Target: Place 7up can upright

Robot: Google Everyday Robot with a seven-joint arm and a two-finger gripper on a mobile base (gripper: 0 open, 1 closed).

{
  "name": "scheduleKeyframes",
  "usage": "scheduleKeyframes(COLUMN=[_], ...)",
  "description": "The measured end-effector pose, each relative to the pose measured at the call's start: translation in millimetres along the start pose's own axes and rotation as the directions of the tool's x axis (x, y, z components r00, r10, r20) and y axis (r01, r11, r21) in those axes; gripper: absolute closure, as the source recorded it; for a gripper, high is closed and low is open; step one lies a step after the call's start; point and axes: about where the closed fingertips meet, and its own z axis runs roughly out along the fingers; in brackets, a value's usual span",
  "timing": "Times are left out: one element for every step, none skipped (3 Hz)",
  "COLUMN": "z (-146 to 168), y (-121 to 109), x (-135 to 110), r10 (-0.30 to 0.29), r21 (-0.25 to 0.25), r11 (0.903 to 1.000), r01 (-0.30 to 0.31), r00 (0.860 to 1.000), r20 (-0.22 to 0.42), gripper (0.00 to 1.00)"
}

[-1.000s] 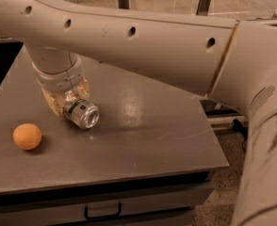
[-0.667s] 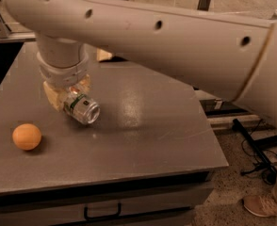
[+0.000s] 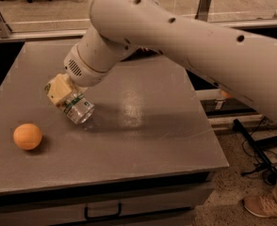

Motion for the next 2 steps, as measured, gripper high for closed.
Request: scheduleKeyframes(z=[-16,-33], y=[18,36], x=[-35,-38], r10=[0.015,0.012], r21=[-0.158,-0.217], r11=[0.9871,0.9745], r01=[0.024,0.056], r00=[0.971,0.953], r20=[0.239,0.303], gripper=[1.0,1.0])
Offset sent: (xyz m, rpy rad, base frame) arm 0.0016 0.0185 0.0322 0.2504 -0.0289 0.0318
